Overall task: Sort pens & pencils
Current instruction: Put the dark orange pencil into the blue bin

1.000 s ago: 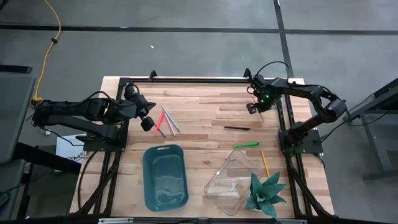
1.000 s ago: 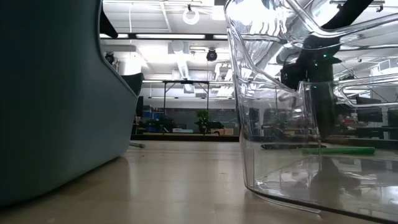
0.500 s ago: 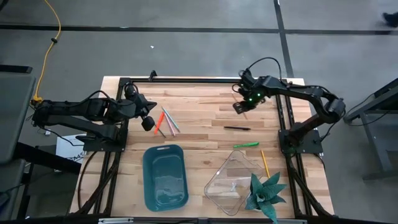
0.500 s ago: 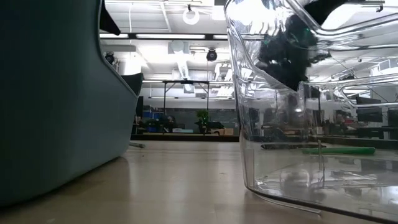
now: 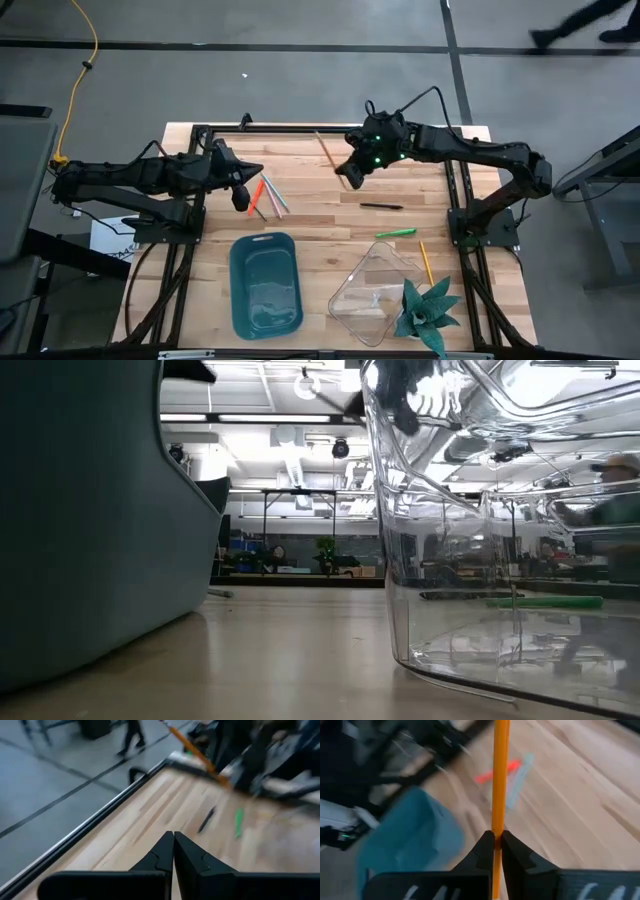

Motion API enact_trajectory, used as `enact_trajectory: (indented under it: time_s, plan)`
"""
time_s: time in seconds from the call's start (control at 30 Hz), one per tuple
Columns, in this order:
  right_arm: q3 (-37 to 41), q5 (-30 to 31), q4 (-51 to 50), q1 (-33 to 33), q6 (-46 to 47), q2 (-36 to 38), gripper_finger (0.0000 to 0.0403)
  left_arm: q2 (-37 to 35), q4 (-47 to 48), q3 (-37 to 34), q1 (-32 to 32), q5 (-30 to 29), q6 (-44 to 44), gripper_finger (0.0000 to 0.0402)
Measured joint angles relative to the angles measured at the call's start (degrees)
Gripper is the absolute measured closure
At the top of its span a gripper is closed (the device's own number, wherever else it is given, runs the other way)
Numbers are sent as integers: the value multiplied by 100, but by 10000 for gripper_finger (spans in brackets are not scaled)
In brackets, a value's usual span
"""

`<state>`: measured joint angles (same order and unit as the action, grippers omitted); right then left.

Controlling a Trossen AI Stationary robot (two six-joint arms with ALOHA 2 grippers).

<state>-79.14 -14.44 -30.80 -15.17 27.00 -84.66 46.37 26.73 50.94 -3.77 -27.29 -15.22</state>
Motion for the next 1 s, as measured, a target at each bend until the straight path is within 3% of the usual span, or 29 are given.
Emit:
enact_trajectory:
  time_s: [0.27, 0.67, 1.0]
  plan:
    - [-268, 22, 850, 497, -6, 0, 400, 91, -1812, 2, 0, 887, 299, 399]
    - [-268, 26, 1665, 1093, -46, -22, 400, 923, -2953, 0, 0, 1632, 299, 396]
    - [-268, 22, 1848, 1341, -43, -22, 400, 1097, -3471, 0, 0, 1641, 276, 294]
